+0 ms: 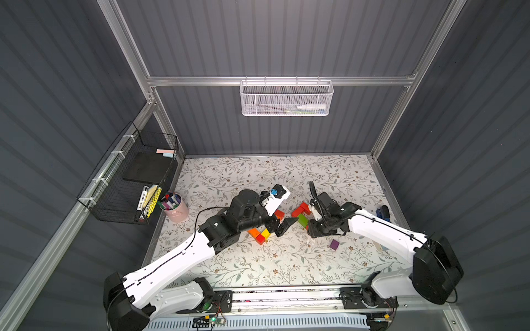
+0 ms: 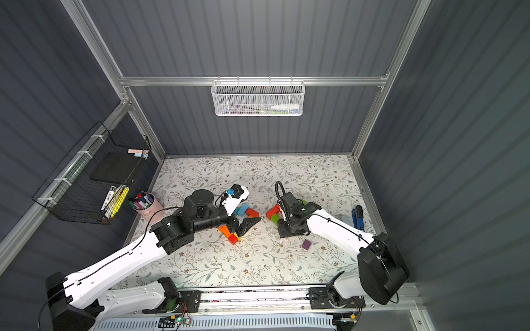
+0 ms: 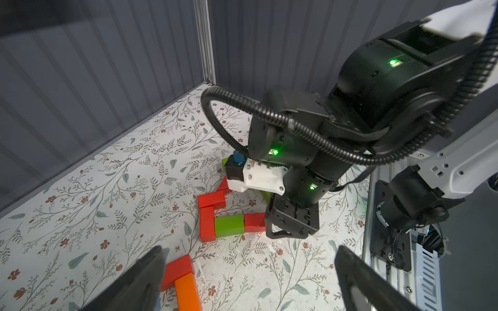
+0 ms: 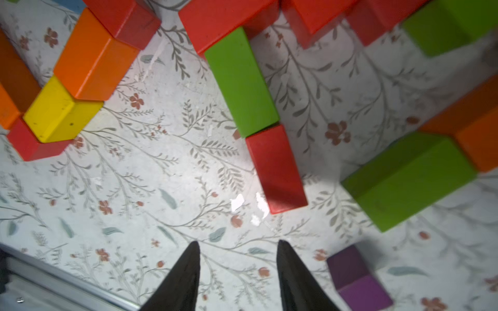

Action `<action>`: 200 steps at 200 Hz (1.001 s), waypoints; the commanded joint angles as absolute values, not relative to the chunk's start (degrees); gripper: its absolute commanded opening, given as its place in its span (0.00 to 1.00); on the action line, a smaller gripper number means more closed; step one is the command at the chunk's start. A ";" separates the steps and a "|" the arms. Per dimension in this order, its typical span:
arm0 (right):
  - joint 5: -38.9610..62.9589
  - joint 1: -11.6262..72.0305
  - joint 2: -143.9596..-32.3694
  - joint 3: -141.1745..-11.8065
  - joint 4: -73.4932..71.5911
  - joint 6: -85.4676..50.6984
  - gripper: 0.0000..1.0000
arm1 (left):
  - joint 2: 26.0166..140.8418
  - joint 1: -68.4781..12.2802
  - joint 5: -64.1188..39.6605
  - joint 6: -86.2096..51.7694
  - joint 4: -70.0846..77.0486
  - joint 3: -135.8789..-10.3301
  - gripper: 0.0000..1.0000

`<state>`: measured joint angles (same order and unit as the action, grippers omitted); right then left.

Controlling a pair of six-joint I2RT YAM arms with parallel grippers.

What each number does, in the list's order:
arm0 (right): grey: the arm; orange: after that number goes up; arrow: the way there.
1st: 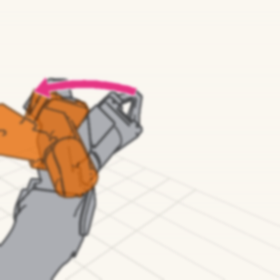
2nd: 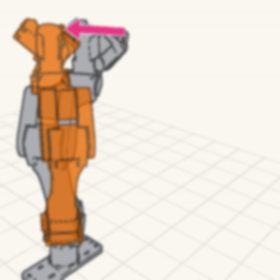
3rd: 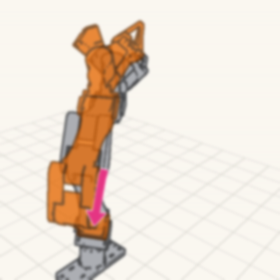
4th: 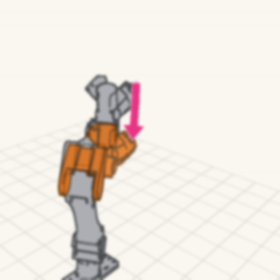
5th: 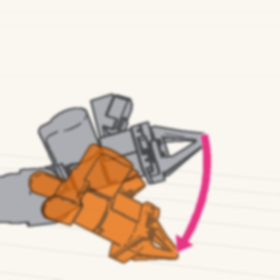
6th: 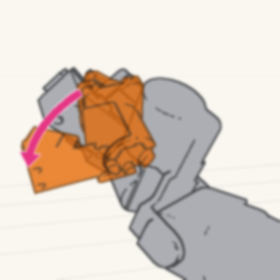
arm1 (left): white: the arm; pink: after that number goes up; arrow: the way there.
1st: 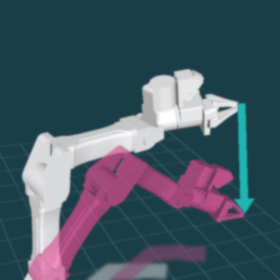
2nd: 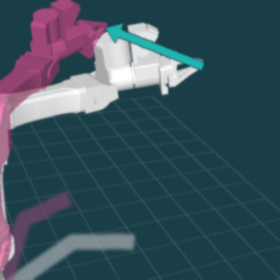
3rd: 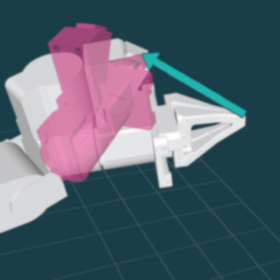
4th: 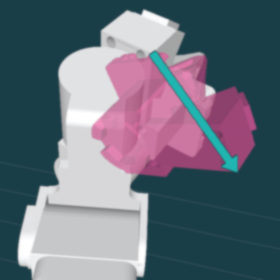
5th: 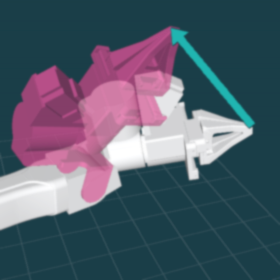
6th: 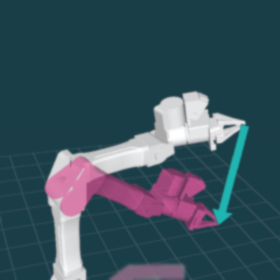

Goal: Assemble a heart with building blocks
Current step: Assemble the building block at the center of the board.

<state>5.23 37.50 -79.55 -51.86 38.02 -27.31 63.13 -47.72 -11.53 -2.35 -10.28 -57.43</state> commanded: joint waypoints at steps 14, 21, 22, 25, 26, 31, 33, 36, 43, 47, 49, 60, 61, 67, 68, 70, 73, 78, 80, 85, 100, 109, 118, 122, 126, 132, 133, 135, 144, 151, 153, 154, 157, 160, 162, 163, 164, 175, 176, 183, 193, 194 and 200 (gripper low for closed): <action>6.78 40.40 -81.27 -49.70 33.94 -36.32 0.25 | 63.86 -47.60 -13.01 -1.32 -9.76 -57.60 0.99; 6.25 40.75 -82.11 -49.87 33.76 -36.69 0.19 | 63.85 -47.56 -13.01 -1.32 -9.77 -57.57 0.99; 6.15 40.77 -82.28 -49.90 33.75 -36.76 0.18 | 63.87 -47.55 -12.96 -1.32 -9.76 -57.57 0.99; 5.83 40.92 -82.62 -49.98 33.71 -36.96 0.17 | 63.89 -47.56 -12.94 -1.36 -9.76 -57.62 0.99; 5.73 40.94 -82.75 -50.00 33.73 -37.07 0.16 | 63.85 -47.60 -12.93 -1.34 -9.76 -57.60 0.99; 5.32 41.05 -83.46 -50.09 33.59 -37.39 0.15 | 63.74 -47.60 -12.88 -1.34 -9.81 -57.56 0.99; 5.18 41.16 -83.73 -50.16 33.58 -37.43 0.14 | 63.73 -47.61 -12.78 -1.32 -9.77 -57.50 0.99; 5.14 41.26 -84.24 -50.25 33.63 -37.48 0.14 | 63.61 -47.57 -12.70 -1.37 -9.80 -57.54 0.99; 4.65 41.44 -85.45 -50.48 33.72 -37.57 0.12 | 63.40 -47.60 -12.53 -1.40 -9.80 -57.41 0.99; 4.17 41.52 -86.17 -50.65 33.93 -37.68 0.12 | 63.39 -47.63 -12.40 -1.41 -9.78 -57.40 0.99; 3.92 41.60 -86.47 -50.76 34.06 -37.70 0.11 | 63.31 -47.57 -12.39 -1.36 -9.78 -57.33 0.99; 2.58 41.88 -88.06 -51.41 34.74 -37.62 0.10 | 63.10 -47.62 -12.27 -1.45 -9.76 -57.16 0.99; 2.48 41.90 -88.15 -51.46 34.82 -37.66 0.10 | 63.06 -47.59 -12.29 -1.43 -9.76 -57.19 0.99; 1.56 42.06 -88.94 -51.94 35.55 -37.94 0.10 | 62.92 -47.56 -12.22 -1.41 -9.77 -57.11 0.99; 1.44 42.08 -89.03 -52.03 35.70 -38.00 0.10 | 62.92 -47.55 -12.22 -1.41 -9.76 -57.12 0.99; 1.13 42.20 -89.21 -52.16 35.91 -38.04 0.10 | 62.91 -47.62 -12.22 -1.47 -9.76 -57.10 0.99; 0.66 42.24 -89.47 -52.39 36.20 -38.14 0.09 | 62.87 -47.56 -12.22 -1.54 -9.76 -57.09 0.99; 0.04 42.29 -89.89 -52.61 36.56 -38.19 0.09 | 62.88 -47.55 -12.19 -1.50 -9.78 -57.08 0.99; -0.28 42.32 -90.02 -52.68 36.67 -38.16 0.09 | 62.85 -47.55 -12.21 -1.49 -9.76 -57.03 0.99; -0.90 42.37 -90.29 -52.81 36.94 -38.14 0.09 | 62.89 -47.57 -12.22 -1.54 -9.77 -57.02 0.99; -2.57 42.36 -90.88 -52.90 37.16 -37.77 0.08 | 63.01 -47.62 -12.30 -1.51 -9.76 -57.08 0.99; -3.17 42.39 -91.10 -52.91 37.18 -37.49 0.08 | 63.11 -47.58 -12.30 -1.50 -9.80 -57.17 0.99; -3.83 42.37 -91.23 -52.91 37.19 -37.27 0.08 | 63.13 -47.62 -12.30 -1.40 -9.89 -57.15 0.99; -4.21 42.37 -91.31 -52.99 37.16 -37.12 0.08 | 63.15 -47.61 -12.28 -1.41 -9.85 -57.14 0.99; -4.52 42.37 -91.39 -53.00 37.26 -36.96 0.08 | 63.12 -47.61 -12.26 -1.41 -9.89 -57.14 0.99; -5.07 42.36 -91.62 -53.08 37.30 -36.74 0.08 | 63.11 -47.56 -12.24 -1.43 -9.85 -57.15 0.99; -5.13 42.36 -91.60 -53.13 37.33 -36.74 0.08 | 63.11 -47.56 -12.27 -1.42 -9.85 -57.14 0.99; -5.30 42.36 -91.65 -53.16 37.41 -36.74 0.08 | 63.11 -47.62 -12.27 -1.45 -9.84 -57.09 0.99; -5.89 42.41 -92.04 -53.47 37.64 -36.41 0.08 | 62.98 -47.55 -12.22 -1.46 -9.84 -57.05 0.99; -6.19 42.41 -92.32 -53.73 37.84 -36.22 0.08 | 62.97 -47.61 -12.22 -1.51 -9.86 -57.02 0.99; -6.29 42.38 -92.45 -53.82 37.96 -36.17 0.08 | 63.01 -47.59 -12.22 -1.52 -9.91 -57.01 0.99; -6.31 42.37 -92.45 -53.85 37.96 -36.15 0.08 | 62.97 -47.61 -12.22 -1.51 -9.92 -57.03 0.99; -6.39 42.36 -92.59 -53.92 37.96 -36.06 0.08 | 63.01 -47.63 -12.22 -1.54 -9.85 -57.03 0.99; -6.52 42.36 -92.64 -53.91 37.97 -36.02 0.08 | 63.02 -47.57 -12.22 -1.54 -9.89 -57.03 0.99; -6.55 42.39 -92.75 -54.02 37.92 -35.96 0.08 | 62.95 -47.62 -12.17 -1.51 -9.86 -57.04 0.99; -6.57 42.37 -92.74 -53.99 37.95 -35.91 0.08 | 62.98 -47.58 -12.15 -1.50 -9.85 -57.04 0.99; -6.63 42.41 -92.77 -53.98 37.96 -35.89 0.08 | 62.96 -47.57 -12.14 -1.50 -9.85 -57.00 0.99; -7.20 42.36 -92.89 -54.14 37.96 -35.78 0.08 | 63.02 -47.59 -12.17 -1.50 -9.85 -56.96 0.99; -7.29 42.36 -92.99 -54.14 37.97 -35.73 0.08 | 63.02 -47.57 -12.15 -1.50 -9.85 -57.00 0.99; -7.62 42.36 -93.03 -54.29 38.03 -35.61 0.08 | 63.08 -47.61 -12.14 -1.51 -9.85 -56.97 0.99; -8.25 42.37 -93.07 -54.49 38.38 -35.36 0.08 | 63.11 -47.56 -12.22 -1.56 -9.84 -57.11 0.99; -8.30 42.41 -93.07 -54.53 38.35 -35.35 0.08 | 63.11 -47.60 -12.22 -1.53 -9.84 -57.03 0.99; -8.61 42.41 -93.21 -54.66 38.57 -35.13 0.08 | 63.12 -47.57 -12.22 -1.45 -9.89 -57.05 0.99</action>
<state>-5.65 42.11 -92.44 -53.17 36.45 -35.51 63.59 -47.72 -12.01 -2.35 -10.28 -57.43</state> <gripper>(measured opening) 0.084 0.993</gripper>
